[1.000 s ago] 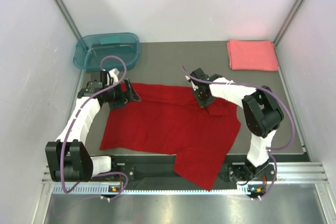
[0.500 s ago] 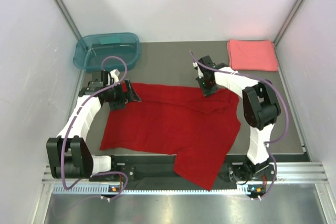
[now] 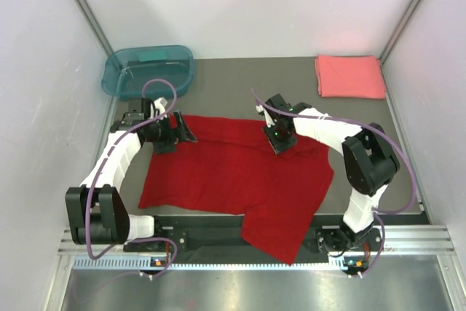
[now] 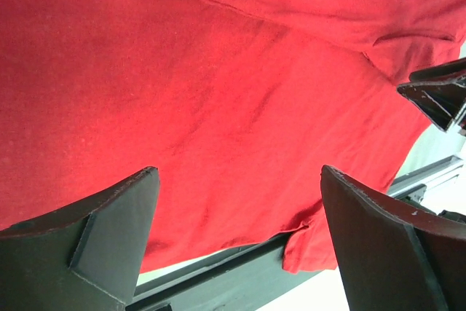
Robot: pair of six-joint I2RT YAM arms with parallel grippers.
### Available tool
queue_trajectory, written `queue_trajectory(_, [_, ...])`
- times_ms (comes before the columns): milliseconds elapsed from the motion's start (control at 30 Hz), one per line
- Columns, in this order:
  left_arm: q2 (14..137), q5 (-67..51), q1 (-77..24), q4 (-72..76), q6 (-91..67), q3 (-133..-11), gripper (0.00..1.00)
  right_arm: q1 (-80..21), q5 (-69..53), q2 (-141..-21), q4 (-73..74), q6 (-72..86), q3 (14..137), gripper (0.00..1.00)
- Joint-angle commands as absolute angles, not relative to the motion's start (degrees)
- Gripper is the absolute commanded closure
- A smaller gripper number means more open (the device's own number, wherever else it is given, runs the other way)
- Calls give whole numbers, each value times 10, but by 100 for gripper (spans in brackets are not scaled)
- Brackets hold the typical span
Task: Fold and stack the t-shirts
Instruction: Fold the tshirt
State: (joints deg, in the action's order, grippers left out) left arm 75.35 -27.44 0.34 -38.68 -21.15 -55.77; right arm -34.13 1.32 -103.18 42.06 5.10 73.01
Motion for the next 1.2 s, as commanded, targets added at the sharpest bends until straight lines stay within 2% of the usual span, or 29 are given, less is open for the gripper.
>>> queue_trajectory(0, [757,-292,6,-370,-217,-570,5,-345,16,-1041,403,55,736,66])
queue_trajectory(267, [753,-288,5,-373,-215,-566,5,-346,28,-1070,399,36,733,69])
queue_trajectory(500, [759,-287,5,-374,-215,-567,5,-346,54,-1078,404,40,746,87])
queue_trajectory(667, [764,-292,6,-370,-215,-565,5,-344,65,-1074,423,40,780,94])
queue_trajectory(1167, [775,-300,7,-374,-209,-565,5,-287,27,-1136,444,36,875,95])
